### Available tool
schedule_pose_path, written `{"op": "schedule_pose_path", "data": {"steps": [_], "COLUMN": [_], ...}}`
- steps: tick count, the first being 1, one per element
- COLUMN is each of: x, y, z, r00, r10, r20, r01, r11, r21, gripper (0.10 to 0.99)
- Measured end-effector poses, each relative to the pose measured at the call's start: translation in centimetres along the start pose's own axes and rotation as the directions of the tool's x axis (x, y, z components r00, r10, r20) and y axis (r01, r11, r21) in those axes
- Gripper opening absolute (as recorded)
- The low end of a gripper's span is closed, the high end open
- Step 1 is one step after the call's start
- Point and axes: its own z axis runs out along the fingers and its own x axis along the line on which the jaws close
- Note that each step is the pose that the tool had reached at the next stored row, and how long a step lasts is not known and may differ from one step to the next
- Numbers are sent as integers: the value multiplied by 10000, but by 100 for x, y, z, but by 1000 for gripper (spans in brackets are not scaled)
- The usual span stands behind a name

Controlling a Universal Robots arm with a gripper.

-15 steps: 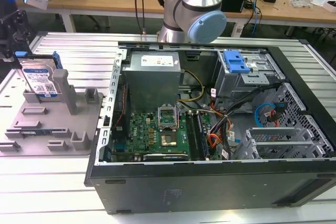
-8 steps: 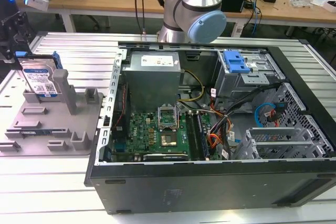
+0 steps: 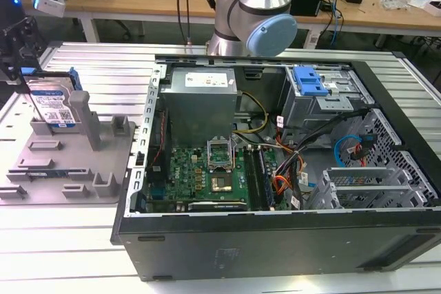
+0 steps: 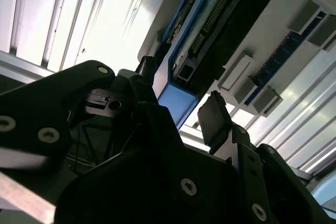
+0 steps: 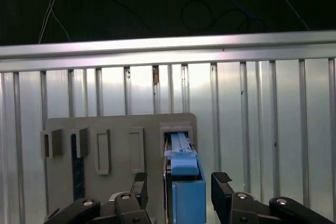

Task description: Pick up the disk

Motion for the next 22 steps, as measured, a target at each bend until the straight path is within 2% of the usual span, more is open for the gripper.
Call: {"op": "schedule_pose_path", "data": {"steps": [1,2,3,4,22], "x": [0,-1,-1,-1,-29], "y": [0,0,0,0,0], "z": [7,13,15,17,42], "r00": [10000,10000,10000,10000,10000], "r10": [-3,-5,-6,-7,-12], "r20": [-5,-9,-9,-11,-29], "r01": [3,5,6,7,12], "r11": [10000,10000,10000,10000,10000], "r21": [1,0,1,0,4], "gripper": [600,522,522,451,451]}}
